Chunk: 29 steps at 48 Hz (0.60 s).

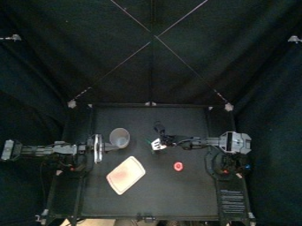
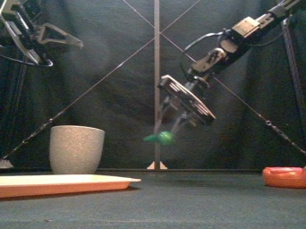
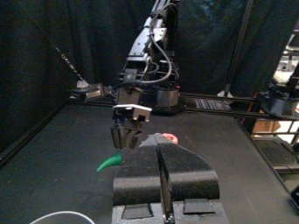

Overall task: Pick the green pepper then place it in the grey bowl
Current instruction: Place green pepper in the grey bowl

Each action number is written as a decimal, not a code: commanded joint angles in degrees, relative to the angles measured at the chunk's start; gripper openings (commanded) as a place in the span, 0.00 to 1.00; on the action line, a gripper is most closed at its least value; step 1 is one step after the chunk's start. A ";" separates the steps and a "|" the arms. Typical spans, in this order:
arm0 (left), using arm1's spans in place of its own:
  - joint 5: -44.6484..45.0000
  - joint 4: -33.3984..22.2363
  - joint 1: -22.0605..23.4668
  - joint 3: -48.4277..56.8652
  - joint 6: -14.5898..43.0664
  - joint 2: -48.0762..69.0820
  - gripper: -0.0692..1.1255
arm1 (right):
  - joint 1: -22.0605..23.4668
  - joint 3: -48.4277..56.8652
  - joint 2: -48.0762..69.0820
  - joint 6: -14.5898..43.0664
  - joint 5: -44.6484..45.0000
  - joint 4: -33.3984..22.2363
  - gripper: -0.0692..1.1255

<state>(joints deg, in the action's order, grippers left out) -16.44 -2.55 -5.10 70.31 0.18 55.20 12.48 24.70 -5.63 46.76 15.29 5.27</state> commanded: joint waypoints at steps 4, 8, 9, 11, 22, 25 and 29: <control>-0.53 0.18 -0.09 -0.70 0.09 -0.18 0.16 | -0.88 -10.90 -0.62 -0.44 -5.80 -5.98 0.61; -0.53 0.18 -0.18 -0.88 0.09 -0.18 0.16 | -1.05 -15.47 -3.69 -0.35 -8.44 -10.11 0.61; -0.53 0.18 -0.18 -0.88 0.09 -0.18 0.16 | -1.05 -16.61 -4.57 -0.35 -8.96 -11.07 0.61; -0.53 0.18 -0.09 -0.97 0.09 -0.18 0.16 | -0.97 -18.90 -6.24 -0.26 -9.58 -13.10 0.61; -0.53 0.00 -0.18 -0.79 0.09 -0.18 0.16 | -0.70 -29.00 -15.73 -0.09 -9.32 -17.75 0.61; -0.53 0.09 -0.18 -0.79 0.09 -0.09 0.16 | -0.70 -30.50 -17.49 -0.35 -9.23 -18.28 0.61; -0.62 0.09 -0.18 -0.97 0.09 -0.18 0.16 | -0.70 -32.26 -18.98 -0.44 -9.05 -19.78 0.62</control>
<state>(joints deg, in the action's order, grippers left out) -16.44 -2.55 -5.19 70.31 0.09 55.28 11.51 -4.66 -25.31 46.41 6.33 -13.45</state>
